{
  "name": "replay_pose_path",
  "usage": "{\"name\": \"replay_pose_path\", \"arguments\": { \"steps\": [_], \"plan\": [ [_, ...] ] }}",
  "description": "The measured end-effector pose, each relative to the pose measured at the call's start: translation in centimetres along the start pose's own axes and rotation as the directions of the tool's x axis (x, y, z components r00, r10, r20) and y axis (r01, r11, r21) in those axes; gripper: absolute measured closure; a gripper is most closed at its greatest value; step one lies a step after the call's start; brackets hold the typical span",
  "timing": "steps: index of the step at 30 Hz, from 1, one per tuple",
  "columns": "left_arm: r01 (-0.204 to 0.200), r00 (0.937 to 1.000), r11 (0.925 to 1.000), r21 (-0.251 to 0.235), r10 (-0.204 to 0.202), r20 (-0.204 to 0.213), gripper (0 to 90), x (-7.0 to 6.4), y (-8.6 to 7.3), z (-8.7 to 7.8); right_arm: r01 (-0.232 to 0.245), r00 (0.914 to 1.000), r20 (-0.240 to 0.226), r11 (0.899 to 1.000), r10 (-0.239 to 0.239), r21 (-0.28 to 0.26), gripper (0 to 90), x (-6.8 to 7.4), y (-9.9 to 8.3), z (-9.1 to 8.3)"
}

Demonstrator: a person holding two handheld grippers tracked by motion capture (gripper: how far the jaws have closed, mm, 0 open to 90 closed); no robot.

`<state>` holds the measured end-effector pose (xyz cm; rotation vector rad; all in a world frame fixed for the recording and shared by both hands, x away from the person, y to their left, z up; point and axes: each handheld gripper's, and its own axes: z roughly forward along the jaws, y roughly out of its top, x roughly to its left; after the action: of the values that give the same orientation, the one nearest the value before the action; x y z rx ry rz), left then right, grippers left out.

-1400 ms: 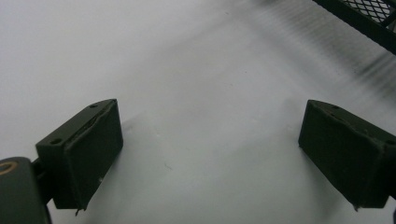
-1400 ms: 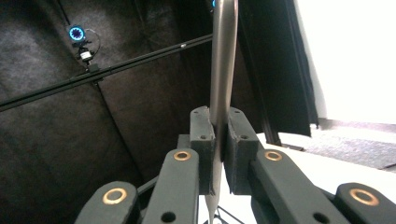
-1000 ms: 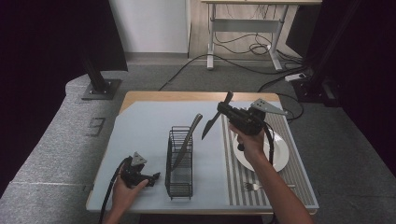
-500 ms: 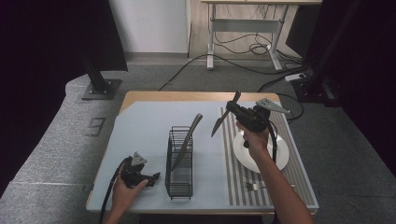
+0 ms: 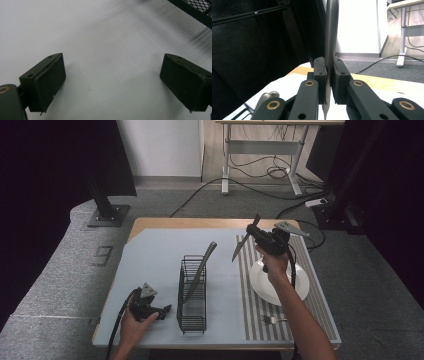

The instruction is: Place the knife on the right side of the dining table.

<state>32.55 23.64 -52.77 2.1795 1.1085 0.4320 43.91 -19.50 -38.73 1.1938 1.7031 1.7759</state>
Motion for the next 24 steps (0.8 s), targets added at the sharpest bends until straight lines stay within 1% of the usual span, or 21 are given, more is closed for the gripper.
{"name": "replay_pose_path", "arguments": {
  "steps": [6,8,11,15,20,24],
  "plan": [
    [0.002,1.0000,1.0000,0.000,-0.002,0.001,5.6,0.0,0.0,0.0,0.013,0.9991,0.039,1.000,-0.013,-0.002,83.8,-1.1,0.0,0.3],
    [0.002,1.0000,1.0000,0.000,-0.002,0.001,5.6,0.0,0.0,0.0,0.011,0.9986,0.051,1.000,-0.011,0.003,83.8,-1.5,0.0,0.4],
    [0.000,1.0000,1.0000,0.000,0.000,0.000,5.6,0.0,0.0,0.0,0.024,0.9972,0.071,1.000,-0.024,0.008,83.8,-1.9,0.0,0.8],
    [0.000,1.0000,1.0000,0.000,0.000,0.000,5.7,0.0,0.0,0.0,0.044,0.9948,0.091,0.999,-0.045,0.017,83.8,-2.4,0.1,1.3],
    [0.000,1.0000,1.0000,0.000,0.000,0.000,5.6,0.0,0.0,0.0,0.050,0.9924,0.112,0.999,-0.051,0.014,83.7,-3.1,0.5,2.2],
    [0.000,1.0000,1.0000,0.000,0.000,0.000,5.6,0.0,0.0,0.0,0.045,0.9889,0.140,0.999,-0.048,0.023,83.7,-3.9,0.6,3.0]
  ]
}}
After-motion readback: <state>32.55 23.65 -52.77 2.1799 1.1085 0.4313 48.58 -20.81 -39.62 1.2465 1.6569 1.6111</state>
